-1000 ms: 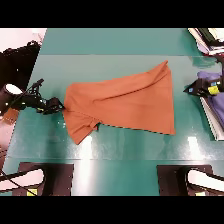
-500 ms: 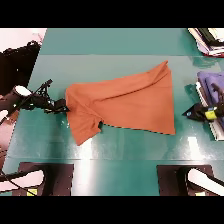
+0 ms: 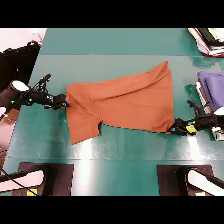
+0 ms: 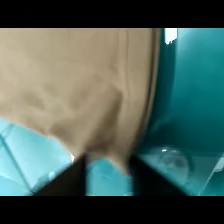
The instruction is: Fold the shirts.
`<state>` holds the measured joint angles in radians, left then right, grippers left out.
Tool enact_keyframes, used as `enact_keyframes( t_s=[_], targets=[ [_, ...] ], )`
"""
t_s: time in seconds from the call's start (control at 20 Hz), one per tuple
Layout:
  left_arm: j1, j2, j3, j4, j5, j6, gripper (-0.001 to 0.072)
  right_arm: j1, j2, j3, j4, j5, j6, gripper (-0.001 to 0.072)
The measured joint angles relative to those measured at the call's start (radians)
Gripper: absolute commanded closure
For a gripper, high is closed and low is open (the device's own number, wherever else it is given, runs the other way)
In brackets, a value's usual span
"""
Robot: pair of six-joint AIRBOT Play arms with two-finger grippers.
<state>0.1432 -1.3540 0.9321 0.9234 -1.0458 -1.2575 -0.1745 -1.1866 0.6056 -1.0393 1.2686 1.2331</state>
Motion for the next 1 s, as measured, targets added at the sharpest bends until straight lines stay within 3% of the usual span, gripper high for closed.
enact_keyframes(
  t_s=[0.35, 0.65, 1.0],
  targets=[
    [0.002, 0.185, 0.075, 0.028, -0.045, 0.000, 0.0682, 0.087, 0.074, 0.130, -0.013, -0.009, -0.009, 0.0699],
    [0.002, 0.472, 0.393, 0.039, -0.099, -0.004, 0.0682, 0.077, 0.293, 0.562, -0.009, -0.041, -0.011, 0.0699],
    [0.002, 0.626, 0.898, 0.040, -0.055, -0.108, 0.0683, -0.074, 0.437, 1.078, -0.008, -0.093, -0.012, 0.0699]
  ],
)
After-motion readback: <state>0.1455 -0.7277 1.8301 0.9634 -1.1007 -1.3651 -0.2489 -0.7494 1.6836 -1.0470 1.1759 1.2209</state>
